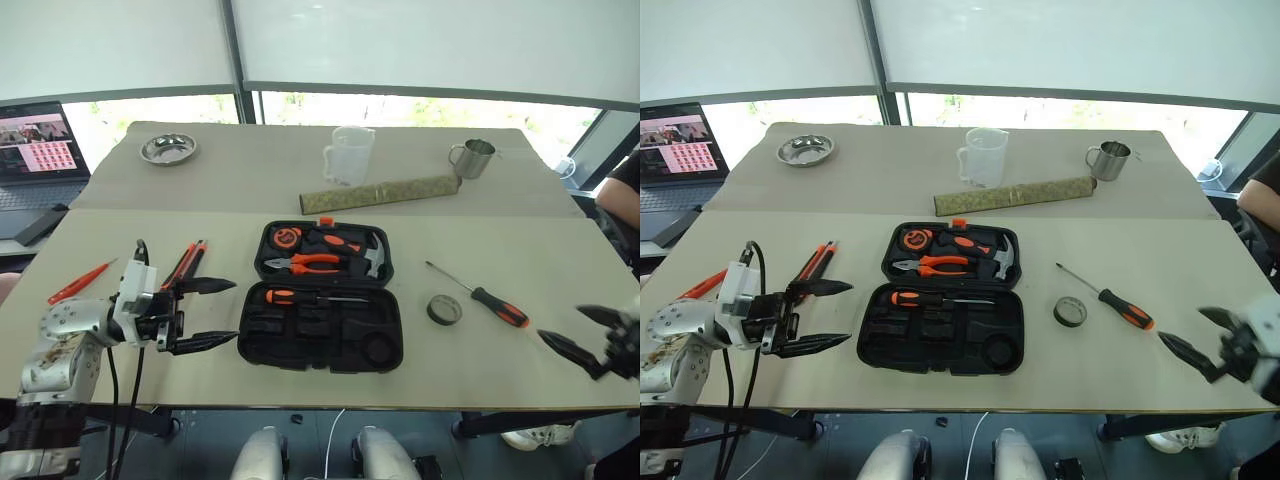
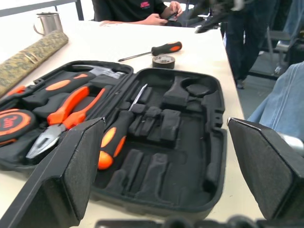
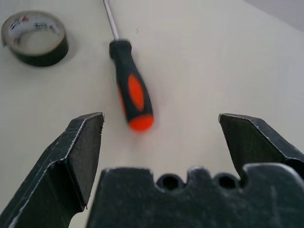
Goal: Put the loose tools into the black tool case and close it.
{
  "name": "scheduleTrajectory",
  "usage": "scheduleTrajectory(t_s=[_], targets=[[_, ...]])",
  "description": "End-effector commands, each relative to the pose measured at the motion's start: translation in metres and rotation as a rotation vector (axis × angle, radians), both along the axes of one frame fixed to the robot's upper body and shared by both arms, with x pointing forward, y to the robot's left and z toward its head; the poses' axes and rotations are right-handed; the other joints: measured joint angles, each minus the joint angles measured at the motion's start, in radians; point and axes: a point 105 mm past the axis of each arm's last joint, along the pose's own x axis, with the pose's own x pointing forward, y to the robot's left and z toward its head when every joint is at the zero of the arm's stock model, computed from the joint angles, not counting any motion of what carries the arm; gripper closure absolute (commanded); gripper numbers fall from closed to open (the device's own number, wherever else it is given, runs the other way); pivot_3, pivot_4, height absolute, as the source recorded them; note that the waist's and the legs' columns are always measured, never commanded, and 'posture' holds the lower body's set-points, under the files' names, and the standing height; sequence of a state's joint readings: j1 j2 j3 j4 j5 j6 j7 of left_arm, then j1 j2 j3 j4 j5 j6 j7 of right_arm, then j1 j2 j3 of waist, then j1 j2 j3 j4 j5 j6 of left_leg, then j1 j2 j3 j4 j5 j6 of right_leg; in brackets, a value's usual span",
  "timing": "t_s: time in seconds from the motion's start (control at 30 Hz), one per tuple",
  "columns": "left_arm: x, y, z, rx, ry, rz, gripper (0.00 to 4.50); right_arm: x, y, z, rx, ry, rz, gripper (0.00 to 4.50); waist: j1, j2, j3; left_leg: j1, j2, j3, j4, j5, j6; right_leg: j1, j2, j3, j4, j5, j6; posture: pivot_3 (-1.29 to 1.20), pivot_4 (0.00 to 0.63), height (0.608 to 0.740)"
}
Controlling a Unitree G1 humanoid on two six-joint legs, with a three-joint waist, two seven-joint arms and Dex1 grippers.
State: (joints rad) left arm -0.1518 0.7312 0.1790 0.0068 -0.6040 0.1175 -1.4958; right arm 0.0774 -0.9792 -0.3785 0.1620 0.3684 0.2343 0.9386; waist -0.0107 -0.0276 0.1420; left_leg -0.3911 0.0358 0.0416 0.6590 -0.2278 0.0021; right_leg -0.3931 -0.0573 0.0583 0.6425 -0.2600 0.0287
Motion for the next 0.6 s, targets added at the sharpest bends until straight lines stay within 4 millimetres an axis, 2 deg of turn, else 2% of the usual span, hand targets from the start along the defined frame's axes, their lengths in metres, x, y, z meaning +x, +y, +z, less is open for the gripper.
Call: scheduleTrajectory(t_s=[0.03, 0.17, 0.3, 0.43, 0.53, 0.6], targets=[[-0.002, -0.014, 0.012, -0.026, -0.054, -0.041, 0.09, 0.018, -0.003, -0.011, -0.032, 0.107, 0.020, 0.00, 0.002, 0.000, 0.000, -0.001, -0.001, 0.000, 0.000, 0.000, 0.000, -0.001, -0.001, 0.000, 0.000, 0.000, 0.000, 0.00, 0.150, 0.740], [-0.001, -0.019, 0.012, -0.027, -0.050, -0.044, 0.09, 0.039, -0.001, -0.016, -0.052, 0.147, 0.049, 0.00, -0.001, 0.000, 0.000, -0.007, -0.003, 0.001, 0.001, -0.001, 0.001, -0.006, -0.002, 0.001, 0.000, 0.001, 0.002, 0.00, 0.150, 0.740], [-0.003, -0.020, 0.011, -0.016, -0.042, -0.047, 0.00, 0.054, -0.001, -0.024, -0.051, 0.224, 0.042, 1.06, -0.007, 0.000, 0.000, -0.011, -0.003, 0.002, 0.002, -0.001, 0.001, -0.011, -0.002, 0.003, 0.000, 0.002, 0.004, 0.00, 0.150, 0.740], [-0.003, -0.017, 0.013, -0.014, -0.040, -0.039, 0.00, 0.059, 0.006, -0.008, -0.016, 0.154, 0.117, 2.55, -0.007, 0.000, 0.000, -0.011, -0.002, 0.003, 0.002, -0.001, 0.002, -0.011, -0.001, 0.003, 0.000, 0.002, 0.004, 0.00, 0.150, 0.740], [-0.002, -0.017, 0.013, -0.026, -0.038, -0.024, 0.00, 0.058, 0.013, 0.017, -0.013, 0.014, 0.212, 3.47, -0.005, 0.000, 0.000, -0.011, -0.003, 0.003, 0.002, -0.001, 0.002, -0.011, -0.002, 0.003, 0.000, 0.002, 0.004, 0.00, 0.150, 0.740], [-0.003, -0.017, 0.013, -0.035, -0.035, -0.013, 0.00, 0.057, 0.024, 0.042, -0.028, -0.105, 0.302, 3.50, -0.005, 0.000, 0.000, -0.011, -0.002, 0.003, 0.002, -0.001, 0.002, -0.011, -0.002, 0.003, 0.000, 0.002, 0.004, 0.00, 0.150, 0.740]])
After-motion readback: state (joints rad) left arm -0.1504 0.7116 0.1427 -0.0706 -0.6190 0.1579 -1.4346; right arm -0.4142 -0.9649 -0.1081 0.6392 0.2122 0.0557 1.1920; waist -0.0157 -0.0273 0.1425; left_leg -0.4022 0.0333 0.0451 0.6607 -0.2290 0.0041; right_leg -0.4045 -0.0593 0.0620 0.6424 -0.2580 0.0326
